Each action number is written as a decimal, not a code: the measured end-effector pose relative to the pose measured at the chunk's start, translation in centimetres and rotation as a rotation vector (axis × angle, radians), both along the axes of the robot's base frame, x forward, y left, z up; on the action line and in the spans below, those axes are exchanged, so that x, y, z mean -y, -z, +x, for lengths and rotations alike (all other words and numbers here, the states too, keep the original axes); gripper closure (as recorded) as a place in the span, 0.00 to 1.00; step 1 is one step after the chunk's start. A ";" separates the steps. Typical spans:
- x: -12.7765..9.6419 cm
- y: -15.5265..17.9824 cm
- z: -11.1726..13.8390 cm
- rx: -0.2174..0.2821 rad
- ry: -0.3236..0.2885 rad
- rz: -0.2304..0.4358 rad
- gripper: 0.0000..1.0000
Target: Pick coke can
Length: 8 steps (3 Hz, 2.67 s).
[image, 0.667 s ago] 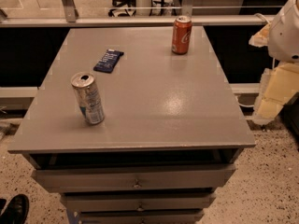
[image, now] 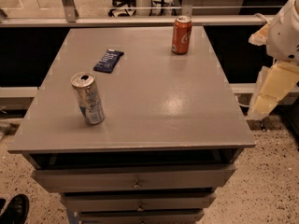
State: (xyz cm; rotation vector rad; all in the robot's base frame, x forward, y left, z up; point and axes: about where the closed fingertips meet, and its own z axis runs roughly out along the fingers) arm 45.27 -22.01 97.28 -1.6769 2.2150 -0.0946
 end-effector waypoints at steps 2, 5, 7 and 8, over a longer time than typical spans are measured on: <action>1.4 1.9 9.1 0.131 0.078 0.201 0.00; -3.1 5.8 21.7 0.278 0.164 0.595 0.00; -3.8 6.2 23.0 0.302 0.208 0.673 0.00; -3.6 6.0 25.9 0.356 0.265 0.760 0.00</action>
Offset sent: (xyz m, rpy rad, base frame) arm 0.1641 -0.0214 -0.0317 0.3753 -0.2115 -0.1257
